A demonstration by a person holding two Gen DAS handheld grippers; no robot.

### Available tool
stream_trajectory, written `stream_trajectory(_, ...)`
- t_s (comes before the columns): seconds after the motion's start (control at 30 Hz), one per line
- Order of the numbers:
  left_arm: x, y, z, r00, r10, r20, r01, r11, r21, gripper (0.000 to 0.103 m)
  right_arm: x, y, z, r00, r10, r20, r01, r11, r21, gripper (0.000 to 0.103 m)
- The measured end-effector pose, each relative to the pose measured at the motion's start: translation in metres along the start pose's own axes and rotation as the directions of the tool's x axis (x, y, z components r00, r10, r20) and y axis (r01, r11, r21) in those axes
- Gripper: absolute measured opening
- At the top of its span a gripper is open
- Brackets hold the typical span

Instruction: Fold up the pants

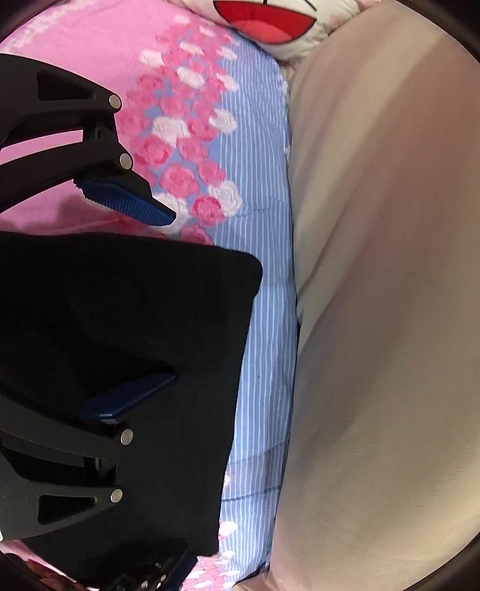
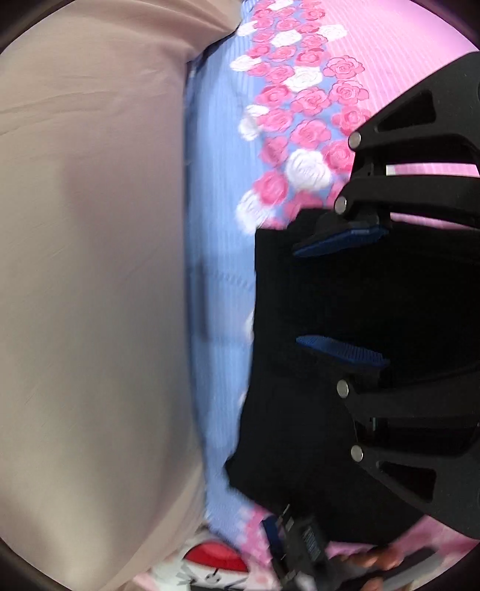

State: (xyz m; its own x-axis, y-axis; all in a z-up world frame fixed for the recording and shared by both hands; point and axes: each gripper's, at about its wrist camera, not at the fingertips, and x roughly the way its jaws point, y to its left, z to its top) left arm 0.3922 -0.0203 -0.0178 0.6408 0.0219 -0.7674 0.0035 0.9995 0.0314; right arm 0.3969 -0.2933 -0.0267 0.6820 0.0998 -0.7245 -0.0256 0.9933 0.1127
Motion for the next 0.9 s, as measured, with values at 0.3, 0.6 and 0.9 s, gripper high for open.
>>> stream_trajectory(0.3, 0.007, 0.02, -0.01, 0.997, -0.074, 0.03, 0.076, 0.995, -0.072, 0.092, -0.006, -0.008, -0.002, 0.999, -0.045, 0.009, 0.045, 0.999, 0.001, 0.04)
stream_trajectory(0.6, -0.16, -0.013, -0.073, 0.957, 0.12, 0.266, -0.157, 0.98, 0.121, 0.087, -0.172, 0.031, -0.05, 0.973, -0.096, 0.21, 0.086, 0.995, 0.055, 0.077)
stream_trajectory(0.9, -0.214, -0.026, -0.13, 0.97, 0.039, 0.239, -0.059, 0.995, 0.077, 0.091, -0.222, 0.064, -0.102, 0.955, -0.141, 0.263, 0.118, 0.988, 0.102, 0.091)
